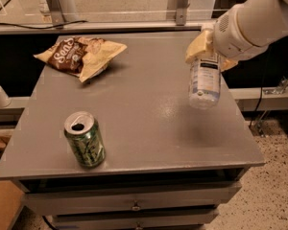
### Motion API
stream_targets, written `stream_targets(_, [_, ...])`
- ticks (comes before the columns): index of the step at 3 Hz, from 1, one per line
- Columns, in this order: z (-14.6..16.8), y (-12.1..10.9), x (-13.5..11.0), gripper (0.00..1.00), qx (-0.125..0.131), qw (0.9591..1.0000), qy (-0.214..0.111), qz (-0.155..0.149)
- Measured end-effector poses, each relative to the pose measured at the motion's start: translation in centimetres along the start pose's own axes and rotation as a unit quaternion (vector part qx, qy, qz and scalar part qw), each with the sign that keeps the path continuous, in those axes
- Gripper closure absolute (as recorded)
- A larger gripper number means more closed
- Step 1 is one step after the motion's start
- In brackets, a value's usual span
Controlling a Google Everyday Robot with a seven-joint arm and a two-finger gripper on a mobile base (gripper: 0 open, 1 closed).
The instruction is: Place blue plastic bottle upright
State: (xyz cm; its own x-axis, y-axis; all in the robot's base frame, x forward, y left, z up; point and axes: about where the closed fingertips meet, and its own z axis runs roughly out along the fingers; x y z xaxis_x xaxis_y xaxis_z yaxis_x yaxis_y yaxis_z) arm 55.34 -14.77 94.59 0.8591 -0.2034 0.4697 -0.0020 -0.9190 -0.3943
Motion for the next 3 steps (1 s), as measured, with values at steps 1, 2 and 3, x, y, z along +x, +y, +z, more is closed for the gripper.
stream_targets(1, [-1.5,-2.2,1.7,1.0,0.047,0.9956,0.068,-0.045])
stream_targets(2, [-2.6,-4.5,3.0,1.0,0.103,0.9826,0.131,-0.082])
stream_targets(3, [-3.5,-7.5,4.1,1.0,0.181,0.9615,0.179,-0.103])
